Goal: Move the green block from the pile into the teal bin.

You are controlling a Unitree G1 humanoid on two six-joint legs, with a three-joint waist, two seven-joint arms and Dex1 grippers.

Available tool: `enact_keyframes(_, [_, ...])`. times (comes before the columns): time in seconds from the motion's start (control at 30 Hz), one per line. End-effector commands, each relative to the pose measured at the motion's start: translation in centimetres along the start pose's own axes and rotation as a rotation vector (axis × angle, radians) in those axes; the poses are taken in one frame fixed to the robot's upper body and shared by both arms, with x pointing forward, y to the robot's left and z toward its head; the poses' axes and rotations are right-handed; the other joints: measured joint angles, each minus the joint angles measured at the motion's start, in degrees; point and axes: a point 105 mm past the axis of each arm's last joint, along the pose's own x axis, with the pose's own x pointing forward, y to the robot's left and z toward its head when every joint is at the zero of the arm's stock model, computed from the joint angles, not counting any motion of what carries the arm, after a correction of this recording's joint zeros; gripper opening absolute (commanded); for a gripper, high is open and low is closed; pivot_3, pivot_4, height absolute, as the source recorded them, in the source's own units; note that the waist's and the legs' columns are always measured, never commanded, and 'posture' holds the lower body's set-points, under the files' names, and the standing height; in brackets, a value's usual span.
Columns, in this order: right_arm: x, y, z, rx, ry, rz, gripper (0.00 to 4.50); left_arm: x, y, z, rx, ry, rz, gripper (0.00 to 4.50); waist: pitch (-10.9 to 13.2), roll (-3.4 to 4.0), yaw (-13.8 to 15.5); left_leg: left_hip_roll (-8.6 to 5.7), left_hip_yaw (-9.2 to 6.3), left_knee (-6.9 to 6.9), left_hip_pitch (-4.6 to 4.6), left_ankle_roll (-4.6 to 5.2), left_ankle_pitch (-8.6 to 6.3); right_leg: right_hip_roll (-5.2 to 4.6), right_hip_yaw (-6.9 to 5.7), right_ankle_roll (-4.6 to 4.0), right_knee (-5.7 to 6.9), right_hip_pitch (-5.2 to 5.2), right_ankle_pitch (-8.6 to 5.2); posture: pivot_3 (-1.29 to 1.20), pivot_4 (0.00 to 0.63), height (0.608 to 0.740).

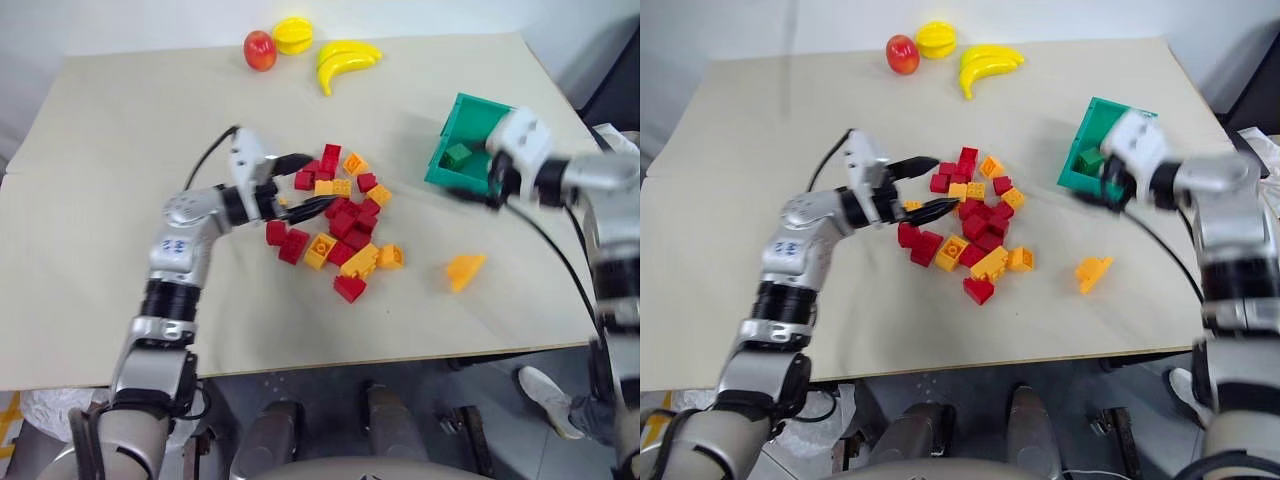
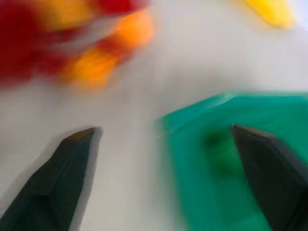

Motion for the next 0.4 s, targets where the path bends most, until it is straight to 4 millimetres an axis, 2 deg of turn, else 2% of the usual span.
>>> enact_keyframes(0.03, [-2.5, 1.9, 1.4, -0.023, -0.113, 0.001, 4.46, -3.1, 0.2, 0.4, 0.042, 0.0, -0.026, 4.5, 0.01, 0.03, 0.14, -0.05, 0.05, 0.05, 0.0, 0.02, 0.0, -0.04, 0.04, 0.03, 0.01, 0.0, 0.02, 0.0, 0.15, 0.74])
enact_keyframes(0.1, [-3.4, 3.4, 0.4, 0.028, -0.148, 0.03, 4.46, -5.4, 0.2, -0.4, 0.05, 0.041, -0.035, 4.5, 0.01, 0.03, 0.4, -0.06, 0.1, 0.14, 0.05, 0.04, -0.01, -0.05, 0.07, 0.07, 0.01, 0.07, 0.04, 0.0, 0.15, 0.74])
enact_keyframes(0.23, [-4.8, 5.0, -0.4, 0.048, -0.21, 0.05, 4.46, -8.3, 0.0, -1.4, 0.038, 0.086, -0.046, 4.5, 0.02, 0.03, 0.66, -0.02, 0.1, 0.15, 0.19, 0.0, 0.02, -0.03, 0.09, 0.06, 0.07, 0.17, 0.04, 0.0, 0.15, 0.74])
enact_keyframes(0.4, [-5.6, 5.2, -1.5, 0.038, -0.219, 0.037, 4.46, -9.8, -0.2, -1.7, 0.001, 0.086, -0.048, 4.5, 0.01, 0.03, 0.8, -0.03, 0.1, 0.15, 0.25, 0.01, 0.02, -0.05, 0.12, 0.05, 0.17, 0.21, 0.04, 0.0, 0.15, 0.74])
